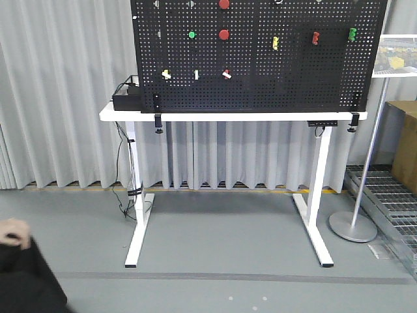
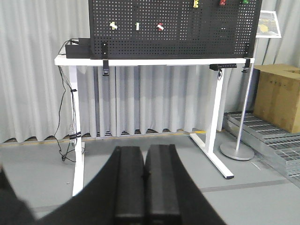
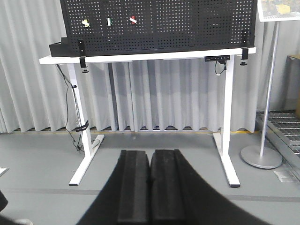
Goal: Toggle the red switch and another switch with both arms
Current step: 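Drive the base forward up to the black pegboard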
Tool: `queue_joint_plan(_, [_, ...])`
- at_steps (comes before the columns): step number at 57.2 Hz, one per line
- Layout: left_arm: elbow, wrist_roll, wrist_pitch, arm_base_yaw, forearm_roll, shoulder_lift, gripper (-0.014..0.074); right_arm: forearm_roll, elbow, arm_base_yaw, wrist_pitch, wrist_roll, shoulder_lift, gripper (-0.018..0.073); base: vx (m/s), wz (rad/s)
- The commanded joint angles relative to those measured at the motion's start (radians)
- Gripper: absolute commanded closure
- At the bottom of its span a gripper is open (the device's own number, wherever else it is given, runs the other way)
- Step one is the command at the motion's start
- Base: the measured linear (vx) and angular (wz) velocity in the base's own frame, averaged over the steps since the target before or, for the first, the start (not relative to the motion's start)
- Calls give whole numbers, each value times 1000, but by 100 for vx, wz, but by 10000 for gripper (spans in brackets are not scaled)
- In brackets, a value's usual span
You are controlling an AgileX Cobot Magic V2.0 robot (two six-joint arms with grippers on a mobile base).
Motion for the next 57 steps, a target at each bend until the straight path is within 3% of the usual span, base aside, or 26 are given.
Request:
queue_joint_plan(1, [19, -1, -75, 3, -10, -19, 594, -10, 5, -7, -84, -3, -10, 565, 0, 0])
queue_joint_plan(57, [19, -1, -75, 3, -10, -19, 594, -10, 5, -7, -84, -3, -10, 565, 4, -1])
